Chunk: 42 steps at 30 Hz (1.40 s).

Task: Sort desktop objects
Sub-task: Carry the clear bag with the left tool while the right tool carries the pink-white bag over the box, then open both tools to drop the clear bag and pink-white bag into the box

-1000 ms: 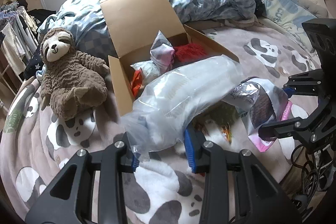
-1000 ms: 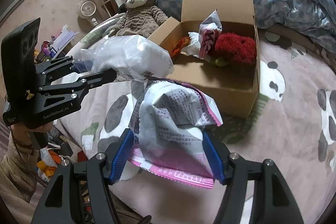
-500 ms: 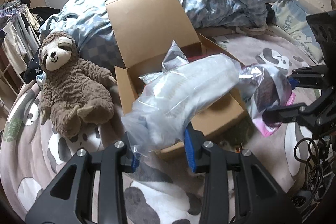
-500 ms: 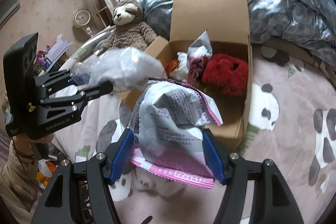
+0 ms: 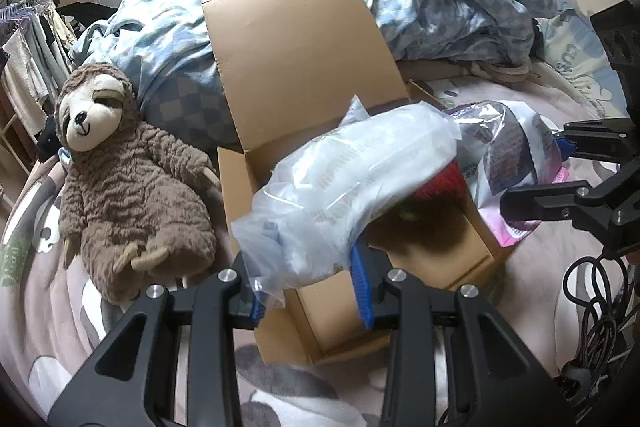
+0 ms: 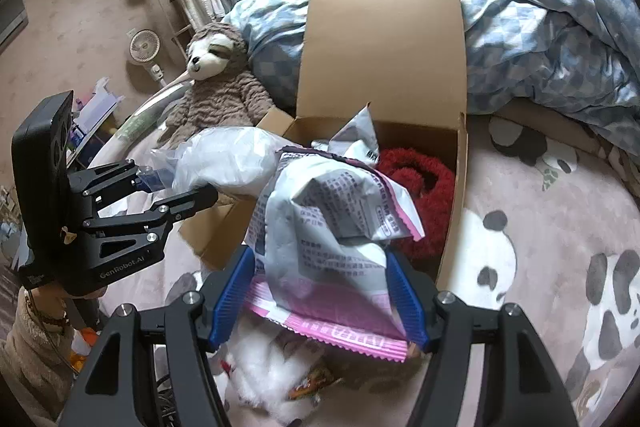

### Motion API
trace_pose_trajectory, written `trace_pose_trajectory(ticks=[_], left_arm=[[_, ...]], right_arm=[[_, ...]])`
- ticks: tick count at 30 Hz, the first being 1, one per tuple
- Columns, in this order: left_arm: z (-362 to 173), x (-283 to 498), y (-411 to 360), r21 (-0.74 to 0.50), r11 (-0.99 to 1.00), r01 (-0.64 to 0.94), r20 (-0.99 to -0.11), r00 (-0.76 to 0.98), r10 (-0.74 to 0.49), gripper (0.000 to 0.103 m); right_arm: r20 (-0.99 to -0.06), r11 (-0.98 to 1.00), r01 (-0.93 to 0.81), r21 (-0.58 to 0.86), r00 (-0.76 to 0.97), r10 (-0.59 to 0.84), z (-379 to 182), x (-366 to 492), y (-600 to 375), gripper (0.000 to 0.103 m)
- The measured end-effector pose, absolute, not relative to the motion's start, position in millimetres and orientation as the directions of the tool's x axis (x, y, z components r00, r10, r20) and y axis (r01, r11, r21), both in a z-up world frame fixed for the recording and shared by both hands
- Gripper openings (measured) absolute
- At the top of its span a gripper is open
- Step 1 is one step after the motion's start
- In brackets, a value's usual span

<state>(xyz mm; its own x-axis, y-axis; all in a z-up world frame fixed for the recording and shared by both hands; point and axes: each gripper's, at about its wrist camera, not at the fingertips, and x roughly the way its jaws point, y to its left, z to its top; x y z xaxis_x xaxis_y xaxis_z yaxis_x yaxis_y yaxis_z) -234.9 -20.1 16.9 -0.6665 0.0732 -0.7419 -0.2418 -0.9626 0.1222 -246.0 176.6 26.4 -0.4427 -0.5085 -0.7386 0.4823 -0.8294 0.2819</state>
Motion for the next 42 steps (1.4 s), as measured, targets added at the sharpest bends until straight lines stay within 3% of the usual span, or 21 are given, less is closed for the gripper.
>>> trace_pose_trajectory(ticks=[26, 29, 31, 33, 39, 42], left_arm=[[-23, -310, -4, 0.152, -0.971, -0.183, -0.767, -0.642, 0.001, 0.034], [-28, -311, -1, 0.184, -0.968, -0.172, -0.762, -0.647, -0.030, 0.044], [-34, -313, 1, 0.215, -0.963, -0.165, -0.774, -0.630, -0.065, 0.057], [-39, -315, 1, 0.241, -0.959, -0.148, -0.783, -0.613, -0.102, 0.078], [-36, -305, -2, 0.217, -0.966, -0.140, -0.780, -0.620, -0.085, 0.098], [-28, -299, -2, 0.219, -0.965, -0.143, -0.773, -0.629, -0.082, 0.101]], right_arm=[[-0.807, -0.900, 0.404, 0.162, -0.470, -0.357, -9, -337, 157, 0.068], [-0.816, -0.909, 0.393, 0.139, -0.475, -0.330, -11, -340, 157, 0.069], [-0.824, -0.916, 0.389, 0.097, -0.484, -0.293, -11, -340, 156, 0.070], [-0.823, -0.918, 0.393, 0.055, -0.503, -0.264, -10, -337, 154, 0.075], [-0.810, -0.908, 0.418, 0.014, -0.529, -0.255, -2, -324, 152, 0.083], [-0.809, -0.903, 0.430, 0.023, -0.523, -0.270, 1, -319, 153, 0.084]])
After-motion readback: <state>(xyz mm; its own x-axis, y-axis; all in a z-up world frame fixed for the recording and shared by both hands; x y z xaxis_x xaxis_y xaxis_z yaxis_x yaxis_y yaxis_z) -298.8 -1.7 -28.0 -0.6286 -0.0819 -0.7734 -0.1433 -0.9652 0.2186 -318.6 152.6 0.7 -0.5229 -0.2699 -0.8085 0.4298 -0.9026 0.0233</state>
